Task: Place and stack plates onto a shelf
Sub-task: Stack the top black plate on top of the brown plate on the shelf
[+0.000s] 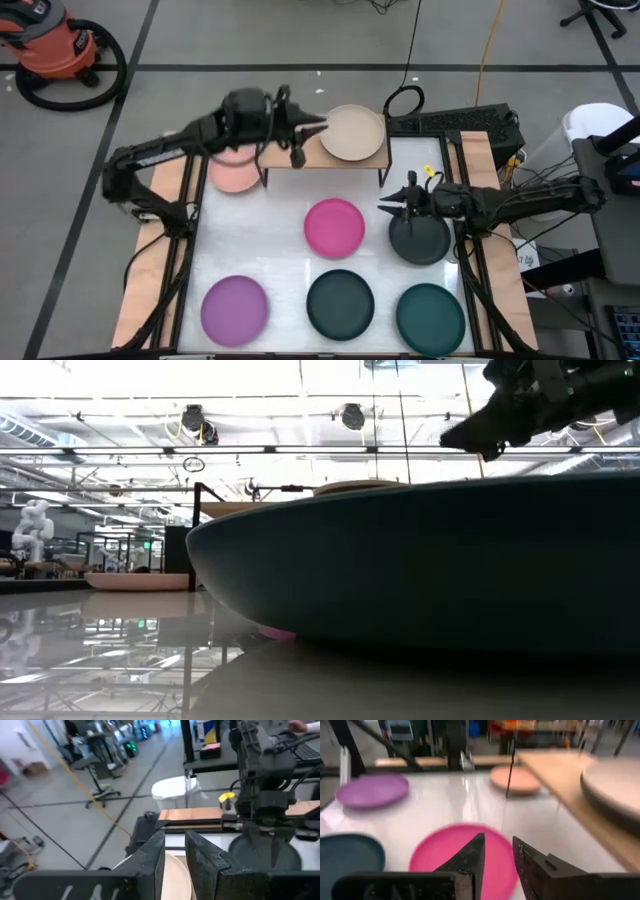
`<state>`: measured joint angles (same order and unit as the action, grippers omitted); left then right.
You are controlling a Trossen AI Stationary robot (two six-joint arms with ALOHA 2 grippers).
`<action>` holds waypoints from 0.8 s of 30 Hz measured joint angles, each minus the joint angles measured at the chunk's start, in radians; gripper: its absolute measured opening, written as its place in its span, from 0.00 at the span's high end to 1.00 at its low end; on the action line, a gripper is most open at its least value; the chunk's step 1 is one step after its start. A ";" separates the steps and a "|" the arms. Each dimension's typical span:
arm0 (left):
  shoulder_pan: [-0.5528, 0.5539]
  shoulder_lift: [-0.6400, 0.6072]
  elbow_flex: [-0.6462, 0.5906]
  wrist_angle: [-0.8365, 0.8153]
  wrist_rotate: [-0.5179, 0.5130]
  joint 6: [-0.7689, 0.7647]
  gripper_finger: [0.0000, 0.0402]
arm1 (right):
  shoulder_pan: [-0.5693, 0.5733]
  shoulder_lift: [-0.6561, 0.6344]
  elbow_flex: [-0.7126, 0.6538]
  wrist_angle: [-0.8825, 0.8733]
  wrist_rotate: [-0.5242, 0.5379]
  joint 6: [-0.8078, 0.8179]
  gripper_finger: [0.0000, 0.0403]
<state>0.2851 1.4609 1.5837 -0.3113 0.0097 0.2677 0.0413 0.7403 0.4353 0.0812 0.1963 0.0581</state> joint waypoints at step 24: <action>-0.070 -0.318 -1.073 1.139 -0.067 -0.255 0.80 | 0.039 0.234 0.281 -0.721 0.152 0.290 0.80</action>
<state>0.2153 1.1427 0.5102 0.8280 -0.0574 0.0132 0.0799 0.9741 0.7168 -0.6402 0.3481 0.3476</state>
